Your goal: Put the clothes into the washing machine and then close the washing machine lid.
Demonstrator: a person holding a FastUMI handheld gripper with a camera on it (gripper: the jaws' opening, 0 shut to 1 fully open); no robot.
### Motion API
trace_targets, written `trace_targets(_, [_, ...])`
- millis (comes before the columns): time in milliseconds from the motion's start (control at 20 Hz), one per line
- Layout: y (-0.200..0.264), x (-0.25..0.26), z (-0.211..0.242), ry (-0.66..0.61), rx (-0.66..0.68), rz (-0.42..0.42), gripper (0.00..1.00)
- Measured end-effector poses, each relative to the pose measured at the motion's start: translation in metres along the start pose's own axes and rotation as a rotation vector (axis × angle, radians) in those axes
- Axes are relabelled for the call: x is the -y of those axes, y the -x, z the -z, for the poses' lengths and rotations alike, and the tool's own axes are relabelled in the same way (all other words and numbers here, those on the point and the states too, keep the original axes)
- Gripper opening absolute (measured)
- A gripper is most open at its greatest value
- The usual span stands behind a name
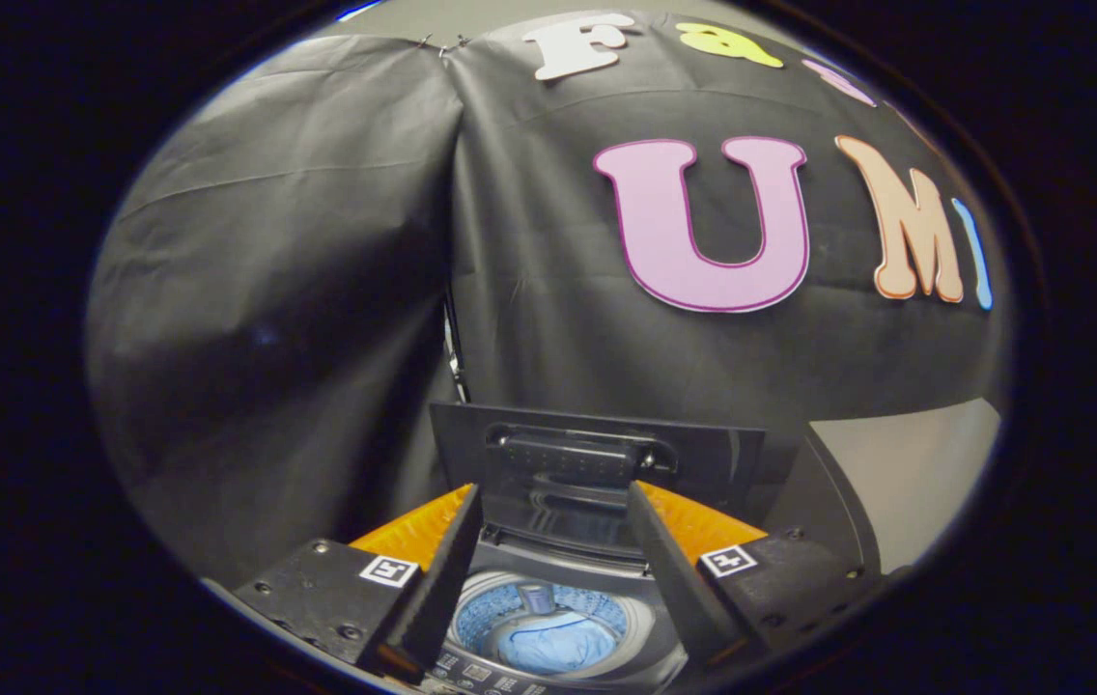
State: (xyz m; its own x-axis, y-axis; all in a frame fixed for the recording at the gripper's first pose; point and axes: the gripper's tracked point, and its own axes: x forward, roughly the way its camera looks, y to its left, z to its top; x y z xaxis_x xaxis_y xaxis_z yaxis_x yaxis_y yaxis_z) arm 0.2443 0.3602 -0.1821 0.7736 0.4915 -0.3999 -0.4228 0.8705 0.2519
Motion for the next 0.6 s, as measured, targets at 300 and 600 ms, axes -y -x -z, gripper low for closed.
trace_targets(300, [-0.020, 0.017, -0.032, -0.012, 0.083, 0.069, 0.91])
trace_targets(600, [-0.055, 0.044, -0.074, 0.019, 0.167, 0.180, 0.91])
